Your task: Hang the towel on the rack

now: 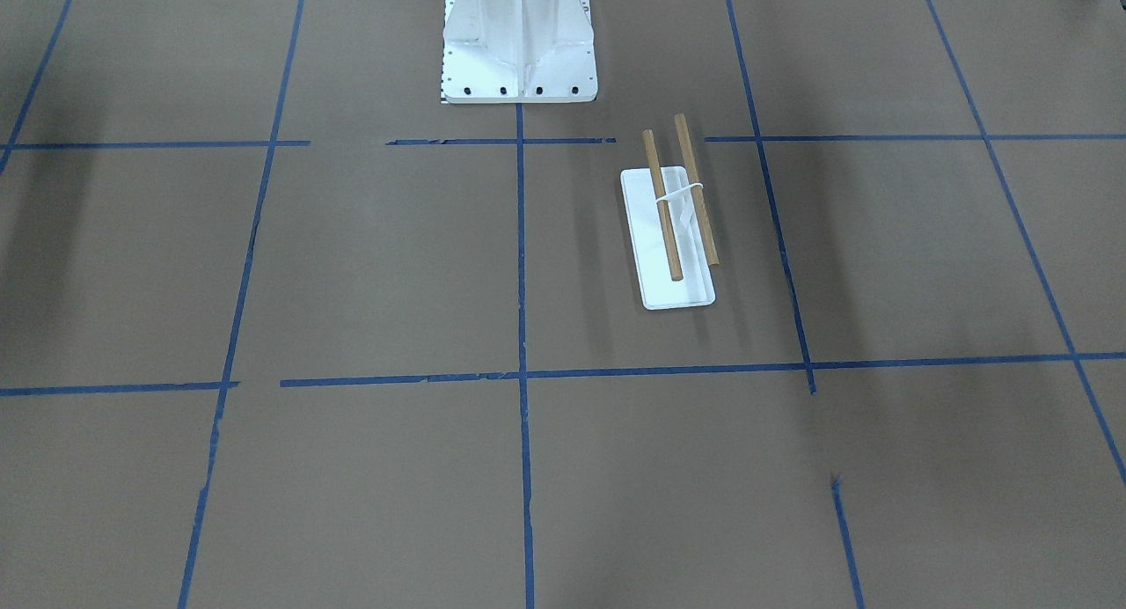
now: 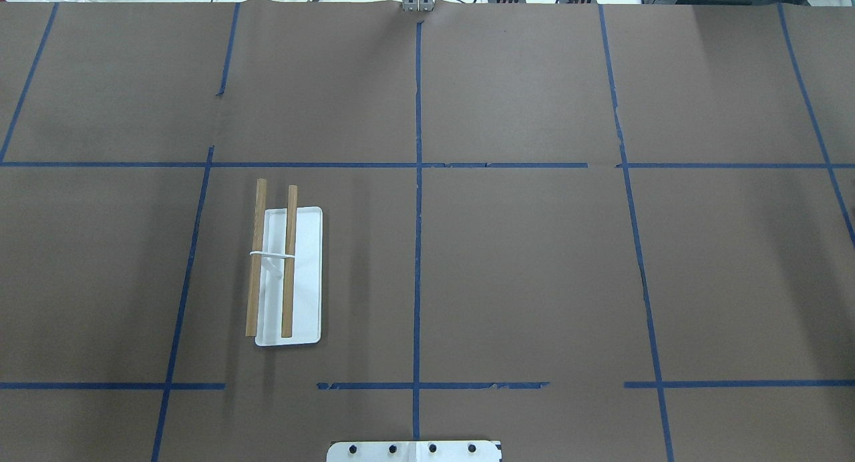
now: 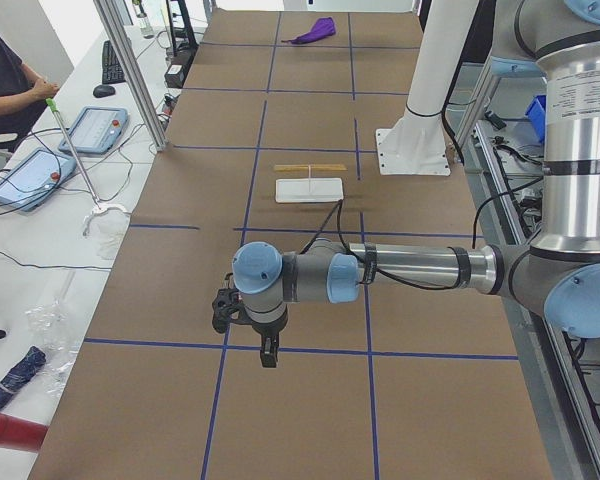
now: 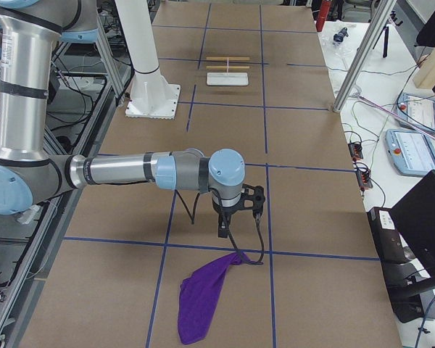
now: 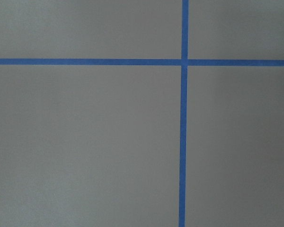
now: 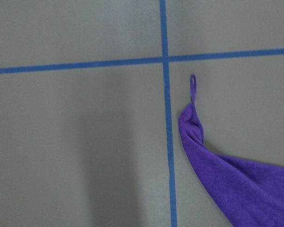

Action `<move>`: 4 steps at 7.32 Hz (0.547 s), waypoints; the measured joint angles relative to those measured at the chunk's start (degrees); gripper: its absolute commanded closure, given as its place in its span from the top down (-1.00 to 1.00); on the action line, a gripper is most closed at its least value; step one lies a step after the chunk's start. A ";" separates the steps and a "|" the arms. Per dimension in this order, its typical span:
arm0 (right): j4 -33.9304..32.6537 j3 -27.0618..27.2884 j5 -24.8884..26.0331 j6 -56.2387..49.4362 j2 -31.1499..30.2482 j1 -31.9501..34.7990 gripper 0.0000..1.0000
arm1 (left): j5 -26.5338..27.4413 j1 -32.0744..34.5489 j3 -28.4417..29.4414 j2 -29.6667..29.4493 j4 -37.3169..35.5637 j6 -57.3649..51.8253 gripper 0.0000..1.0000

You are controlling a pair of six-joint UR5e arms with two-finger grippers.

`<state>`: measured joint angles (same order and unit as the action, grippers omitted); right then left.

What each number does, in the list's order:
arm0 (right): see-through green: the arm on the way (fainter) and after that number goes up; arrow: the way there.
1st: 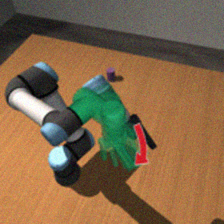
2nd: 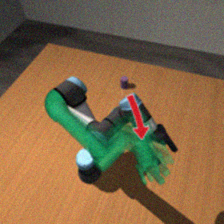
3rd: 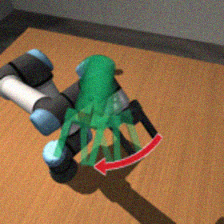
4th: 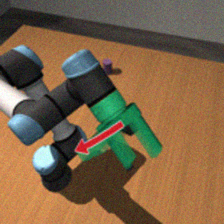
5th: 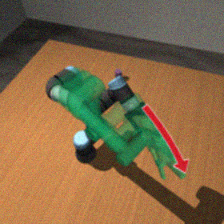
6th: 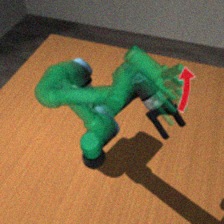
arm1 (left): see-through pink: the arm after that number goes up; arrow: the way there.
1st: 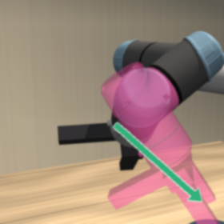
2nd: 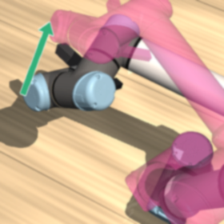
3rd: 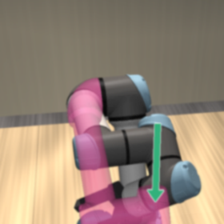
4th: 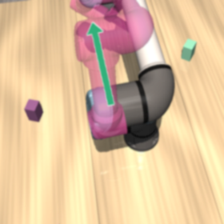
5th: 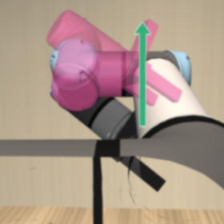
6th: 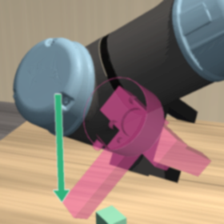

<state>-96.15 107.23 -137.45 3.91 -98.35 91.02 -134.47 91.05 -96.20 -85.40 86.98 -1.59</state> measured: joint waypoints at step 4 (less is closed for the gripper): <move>0.04 -2.77 -2.60 0.22 2.02 -0.12 1.00 | -0.01 0.06 -0.16 -1.54 0.05 0.07 1.00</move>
<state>-96.11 104.46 -140.05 4.13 -96.33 90.90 -134.48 91.11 -96.36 -86.95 87.03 -1.52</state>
